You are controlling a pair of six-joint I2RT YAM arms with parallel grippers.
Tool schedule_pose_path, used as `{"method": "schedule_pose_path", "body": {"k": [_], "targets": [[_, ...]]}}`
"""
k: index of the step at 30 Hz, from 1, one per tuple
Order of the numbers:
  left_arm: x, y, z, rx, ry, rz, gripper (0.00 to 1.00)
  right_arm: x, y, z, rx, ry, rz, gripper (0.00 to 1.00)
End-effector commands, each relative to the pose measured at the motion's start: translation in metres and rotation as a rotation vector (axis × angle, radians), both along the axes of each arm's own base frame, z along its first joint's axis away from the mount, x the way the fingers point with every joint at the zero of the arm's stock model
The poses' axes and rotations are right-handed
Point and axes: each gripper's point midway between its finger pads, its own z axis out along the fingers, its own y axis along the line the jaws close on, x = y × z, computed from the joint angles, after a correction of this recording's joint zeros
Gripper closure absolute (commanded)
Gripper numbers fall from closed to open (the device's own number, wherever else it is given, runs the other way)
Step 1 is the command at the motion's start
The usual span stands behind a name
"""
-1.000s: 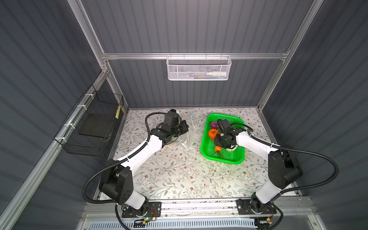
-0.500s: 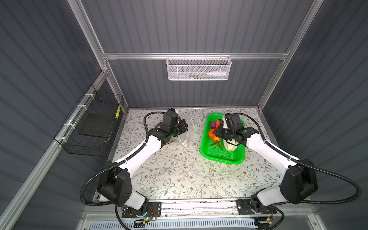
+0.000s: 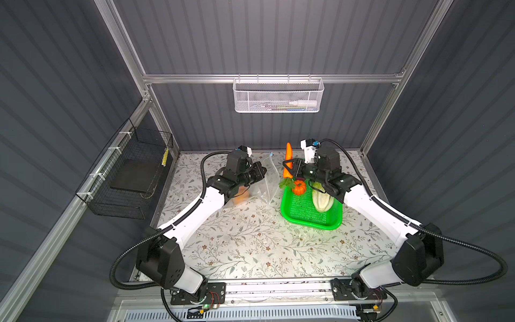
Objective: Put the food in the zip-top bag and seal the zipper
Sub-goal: 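Lift the carrot and carry it to the bag opening held by the left gripper, then lower the carrot into the bag and open the right gripper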
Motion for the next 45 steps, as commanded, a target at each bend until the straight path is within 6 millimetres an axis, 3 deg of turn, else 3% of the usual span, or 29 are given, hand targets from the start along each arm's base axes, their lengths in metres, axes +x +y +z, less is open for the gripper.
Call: {"method": "schedule_pose_path", "body": {"k": [1,11,16,28,32,38,45], "targets": [[-0.003,-0.003,0.022,-0.046,-0.028,-0.014,1.0,-0.004,0.014,0.032,0.082,-0.075,0.055,0.78],[-0.002,-0.005,0.022,-0.047,-0.019,-0.019,1.0,0.006,0.059,0.021,0.158,-0.139,0.118,0.79],[-0.005,0.001,0.022,-0.021,-0.021,-0.007,1.0,0.019,0.064,0.009,0.172,-0.179,0.104,0.79],[-0.005,0.008,0.026,0.003,-0.034,0.016,1.0,0.04,0.077,-0.052,0.094,-0.143,0.042,0.78],[-0.003,0.01,0.029,0.008,-0.044,0.021,1.0,0.038,0.077,-0.058,0.066,-0.138,0.043,0.78],[0.003,0.009,0.029,0.0,-0.041,0.038,1.0,0.016,0.086,-0.057,0.02,-0.202,0.063,0.73],[0.01,0.014,0.045,-0.004,-0.091,0.062,1.0,0.011,0.089,-0.08,-0.018,-0.176,0.062,0.7]]}}
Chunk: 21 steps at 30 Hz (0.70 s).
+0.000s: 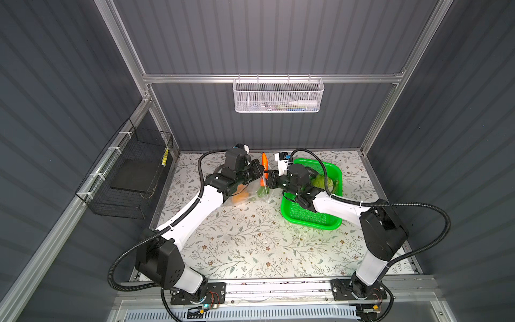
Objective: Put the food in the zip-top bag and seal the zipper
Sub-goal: 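Lower the carrot into the bag and open the right gripper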
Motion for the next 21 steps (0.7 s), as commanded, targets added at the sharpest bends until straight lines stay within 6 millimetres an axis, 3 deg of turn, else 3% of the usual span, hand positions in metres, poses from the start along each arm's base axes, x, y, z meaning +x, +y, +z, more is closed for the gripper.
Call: {"method": "schedule_pose_path", "body": {"k": [1,3,6,10,18,21], "targets": [[0.006,0.005,0.033,-0.012,-0.092,0.015,1.0,-0.001,-0.001,0.002,-0.014,-0.039,-0.012,0.69],[0.007,0.006,0.034,-0.012,-0.096,0.022,1.0,-0.002,-0.002,0.001,-0.023,-0.04,-0.006,0.65],[0.007,0.005,0.029,-0.013,-0.086,0.018,1.0,-0.005,-0.002,0.0,-0.046,-0.035,0.006,0.5],[0.007,0.009,0.024,-0.01,-0.083,0.036,1.0,-0.012,-0.005,0.011,-0.07,-0.049,0.028,0.37],[0.013,0.007,0.014,-0.003,-0.07,0.039,1.0,-0.035,-0.026,0.052,-0.099,-0.07,0.071,0.26],[0.014,0.005,0.013,-0.002,-0.065,0.027,1.0,-0.036,-0.043,0.052,-0.117,-0.014,0.036,0.25]]}}
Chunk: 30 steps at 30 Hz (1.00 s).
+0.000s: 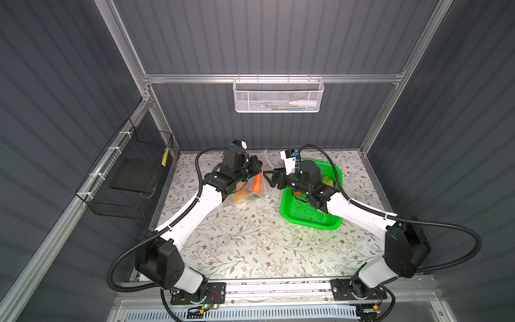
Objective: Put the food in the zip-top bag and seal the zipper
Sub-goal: 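Lower the carrot into the bag and open the right gripper, then withdraw the right gripper from the bag back over the basket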
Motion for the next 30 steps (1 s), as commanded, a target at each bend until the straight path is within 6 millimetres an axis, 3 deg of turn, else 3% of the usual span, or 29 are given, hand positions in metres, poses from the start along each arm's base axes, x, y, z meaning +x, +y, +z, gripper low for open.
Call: {"method": "schedule_pose_path", "body": {"k": [1,6,12,18,20,24,27,30], "targets": [[0.003,-0.002,0.002,0.002,-0.02,-0.015,1.0,-0.003,-0.015,0.003,-0.031,0.07,-0.013,0.25],[0.002,-0.001,0.003,0.014,-0.029,-0.02,1.0,0.006,-0.038,-0.02,-0.063,0.285,-0.096,0.32],[0.003,-0.002,-0.001,0.019,-0.027,-0.022,1.0,0.01,-0.026,-0.037,-0.055,0.377,-0.071,0.4],[0.002,0.0,-0.002,0.029,-0.029,-0.019,1.0,0.023,-0.022,-0.054,-0.055,0.423,-0.1,0.61],[0.001,0.0,-0.001,0.028,-0.031,-0.019,1.0,0.026,-0.023,-0.056,-0.049,0.436,-0.106,0.74],[-0.001,0.004,-0.001,0.043,-0.039,-0.009,1.0,0.024,-0.023,-0.037,-0.033,0.39,-0.085,0.96],[0.002,0.014,0.0,0.084,-0.056,0.025,1.0,0.021,-0.027,-0.018,-0.031,0.346,-0.086,1.0],[0.006,0.031,0.014,0.157,-0.115,0.078,1.0,0.017,-0.023,0.004,0.009,0.316,-0.055,1.0]]}}
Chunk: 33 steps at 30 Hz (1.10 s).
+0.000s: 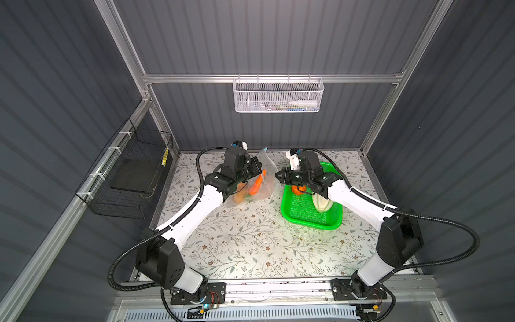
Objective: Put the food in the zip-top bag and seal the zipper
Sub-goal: 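Withdraw the right gripper from the bag back over the basket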
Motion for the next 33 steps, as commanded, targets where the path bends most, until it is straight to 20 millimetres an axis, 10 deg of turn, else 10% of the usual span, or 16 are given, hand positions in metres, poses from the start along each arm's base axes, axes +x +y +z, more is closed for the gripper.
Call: {"method": "schedule_pose_path", "body": {"k": [1,10,20,33], "targets": [[0.002,0.028,0.028,0.103,-0.11,0.07,1.0,-0.008,0.007,0.05,0.079,-0.075,0.063,1.0],[-0.01,0.09,0.088,0.282,-0.317,0.277,1.0,-0.018,0.033,0.102,0.11,-0.088,0.212,0.98],[-0.031,0.116,0.122,0.355,-0.426,0.332,1.0,-0.014,0.035,0.055,0.088,0.014,0.191,0.98],[-0.013,0.073,0.031,0.296,-0.218,0.169,1.0,-0.007,0.027,-0.009,0.057,0.113,0.131,0.93]]}}
